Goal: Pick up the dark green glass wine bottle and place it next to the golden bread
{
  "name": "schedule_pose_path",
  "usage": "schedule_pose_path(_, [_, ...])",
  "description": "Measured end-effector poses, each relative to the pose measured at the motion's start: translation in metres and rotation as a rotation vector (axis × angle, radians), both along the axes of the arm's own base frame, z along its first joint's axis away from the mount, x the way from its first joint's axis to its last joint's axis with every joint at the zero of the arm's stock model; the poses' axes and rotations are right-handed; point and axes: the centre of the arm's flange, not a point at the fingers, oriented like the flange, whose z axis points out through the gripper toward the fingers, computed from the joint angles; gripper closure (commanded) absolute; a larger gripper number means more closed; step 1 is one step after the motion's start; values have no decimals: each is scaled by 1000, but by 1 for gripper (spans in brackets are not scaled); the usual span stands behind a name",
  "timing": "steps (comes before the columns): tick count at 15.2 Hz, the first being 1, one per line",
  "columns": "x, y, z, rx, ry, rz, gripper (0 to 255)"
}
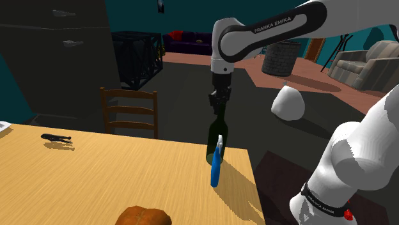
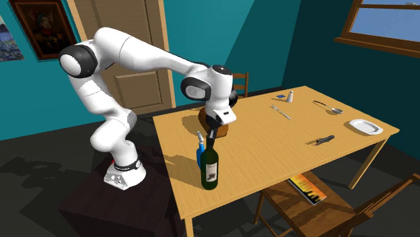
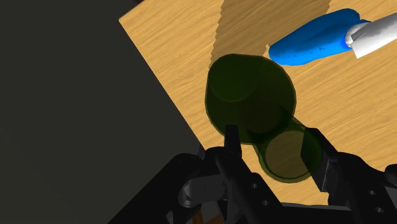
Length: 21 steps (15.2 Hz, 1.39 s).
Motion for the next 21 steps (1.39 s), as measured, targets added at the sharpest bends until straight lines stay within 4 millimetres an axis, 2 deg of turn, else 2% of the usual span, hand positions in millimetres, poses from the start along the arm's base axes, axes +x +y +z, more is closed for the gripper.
schedule_pose_path(21, [-1, 0, 108, 0, 0, 0, 255])
